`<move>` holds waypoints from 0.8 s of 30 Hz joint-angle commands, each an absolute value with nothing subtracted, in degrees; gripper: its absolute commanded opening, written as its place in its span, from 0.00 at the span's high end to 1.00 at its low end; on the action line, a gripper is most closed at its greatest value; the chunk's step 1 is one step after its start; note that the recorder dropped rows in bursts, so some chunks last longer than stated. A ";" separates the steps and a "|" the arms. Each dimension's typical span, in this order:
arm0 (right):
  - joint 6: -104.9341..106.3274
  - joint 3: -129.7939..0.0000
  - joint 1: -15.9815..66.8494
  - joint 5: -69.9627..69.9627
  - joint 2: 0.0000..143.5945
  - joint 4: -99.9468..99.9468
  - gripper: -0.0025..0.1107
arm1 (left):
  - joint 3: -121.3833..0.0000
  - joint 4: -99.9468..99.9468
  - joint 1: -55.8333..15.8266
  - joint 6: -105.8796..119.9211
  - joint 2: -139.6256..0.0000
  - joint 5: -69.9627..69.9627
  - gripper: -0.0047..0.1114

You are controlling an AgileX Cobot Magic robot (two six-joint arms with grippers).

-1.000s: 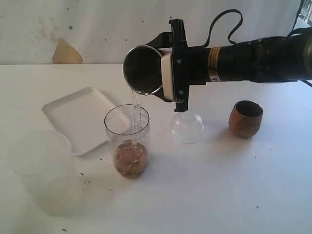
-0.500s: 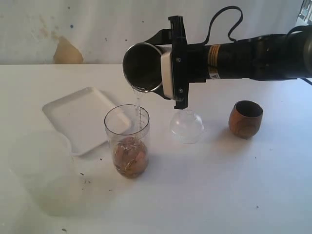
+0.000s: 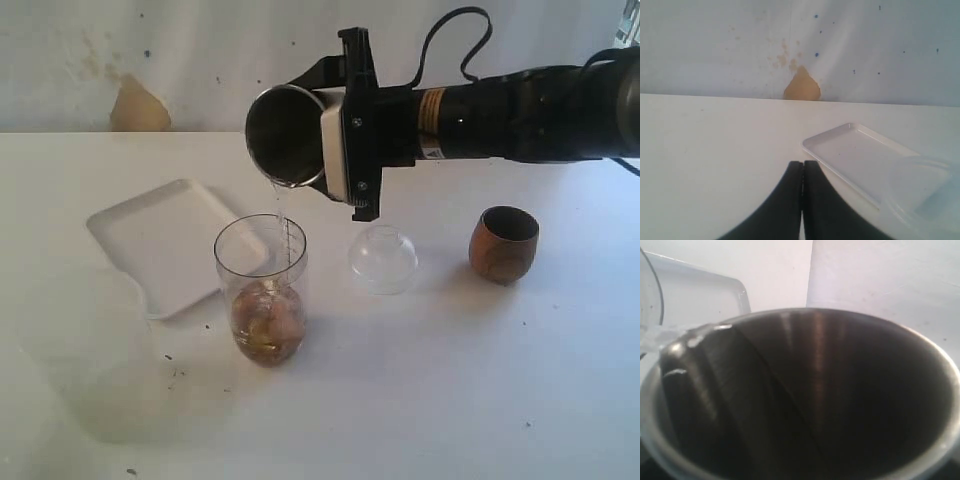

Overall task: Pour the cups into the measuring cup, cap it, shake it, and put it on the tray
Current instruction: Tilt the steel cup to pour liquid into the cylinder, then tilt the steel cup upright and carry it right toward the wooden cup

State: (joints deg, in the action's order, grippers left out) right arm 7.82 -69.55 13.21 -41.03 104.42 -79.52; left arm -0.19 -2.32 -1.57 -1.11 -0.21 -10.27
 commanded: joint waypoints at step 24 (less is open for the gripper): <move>-18.84 -69.93 9.47 -47.09 103.58 -55.45 0.98 | 0.00 -2.60 -1.37 -1.25 0.00 -9.86 0.95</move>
State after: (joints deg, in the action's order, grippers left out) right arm -16.87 -69.55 12.30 -41.71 104.42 -65.10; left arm -0.19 -2.32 -1.57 -1.11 -0.21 -10.27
